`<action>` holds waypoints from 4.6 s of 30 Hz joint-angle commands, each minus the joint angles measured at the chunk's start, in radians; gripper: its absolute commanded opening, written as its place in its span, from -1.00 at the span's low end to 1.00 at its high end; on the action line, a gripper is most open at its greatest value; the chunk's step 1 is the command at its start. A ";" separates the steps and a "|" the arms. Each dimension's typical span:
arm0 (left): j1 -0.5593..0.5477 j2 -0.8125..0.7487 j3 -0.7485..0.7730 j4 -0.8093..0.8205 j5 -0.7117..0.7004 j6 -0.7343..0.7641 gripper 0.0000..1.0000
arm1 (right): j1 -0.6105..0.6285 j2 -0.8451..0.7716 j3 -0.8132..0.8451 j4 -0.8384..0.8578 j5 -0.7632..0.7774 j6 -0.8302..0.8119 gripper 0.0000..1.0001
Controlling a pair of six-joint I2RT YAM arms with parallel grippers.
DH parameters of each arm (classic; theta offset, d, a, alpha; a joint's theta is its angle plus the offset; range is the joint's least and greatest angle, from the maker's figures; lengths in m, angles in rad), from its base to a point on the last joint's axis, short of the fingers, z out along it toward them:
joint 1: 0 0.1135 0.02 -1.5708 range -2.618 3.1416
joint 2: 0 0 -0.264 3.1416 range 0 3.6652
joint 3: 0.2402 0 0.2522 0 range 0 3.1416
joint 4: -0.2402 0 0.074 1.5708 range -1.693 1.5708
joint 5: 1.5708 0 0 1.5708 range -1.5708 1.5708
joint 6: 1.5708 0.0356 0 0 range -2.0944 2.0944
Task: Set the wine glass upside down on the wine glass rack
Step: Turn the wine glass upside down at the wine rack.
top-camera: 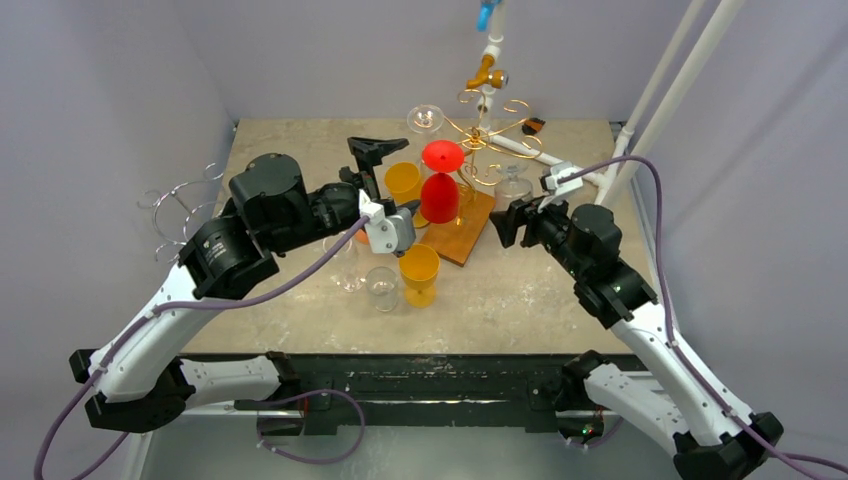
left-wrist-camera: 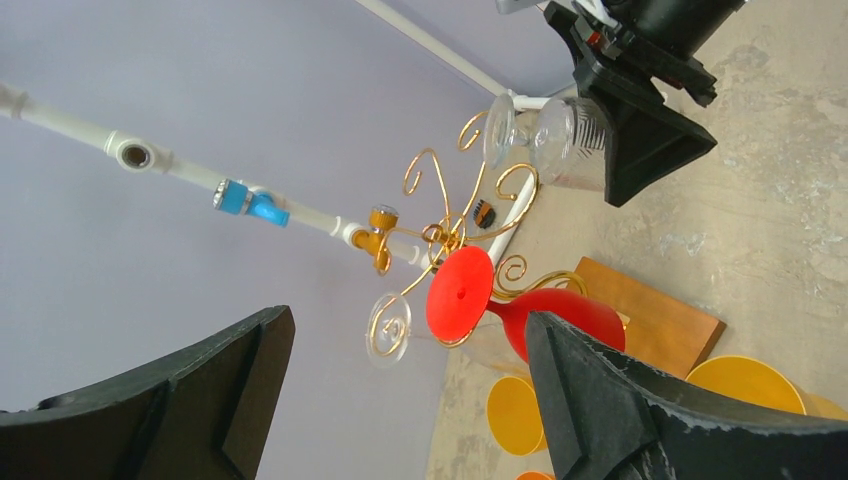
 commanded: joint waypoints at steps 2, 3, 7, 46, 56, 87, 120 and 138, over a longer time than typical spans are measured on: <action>-0.002 -0.019 0.011 0.001 -0.024 -0.028 0.86 | -0.009 0.034 0.014 0.154 -0.047 -0.035 -0.38; -0.003 -0.019 0.010 0.002 -0.024 -0.026 0.86 | -0.016 0.038 0.014 0.158 -0.047 -0.036 -0.38; -0.002 -0.021 0.009 0.007 -0.023 -0.026 0.86 | -0.056 0.049 0.015 0.172 -0.085 -0.029 -0.39; -0.002 -0.033 -0.028 0.013 -0.033 -0.015 0.86 | -0.122 0.231 0.076 0.329 -0.377 -0.016 -0.49; -0.002 -0.039 -0.035 0.014 -0.030 -0.019 0.86 | -0.122 0.205 0.056 0.354 -0.413 -0.049 -0.51; -0.003 -0.028 -0.037 0.025 -0.043 -0.024 0.86 | -0.121 0.169 -0.183 0.738 -0.449 -0.102 -0.66; -0.002 0.004 -0.031 0.038 -0.041 -0.014 0.86 | -0.121 0.200 -0.371 1.111 -0.401 0.022 -0.65; -0.002 0.007 -0.027 0.030 -0.039 -0.004 0.88 | -0.121 0.241 -0.387 1.114 -0.311 0.094 -0.21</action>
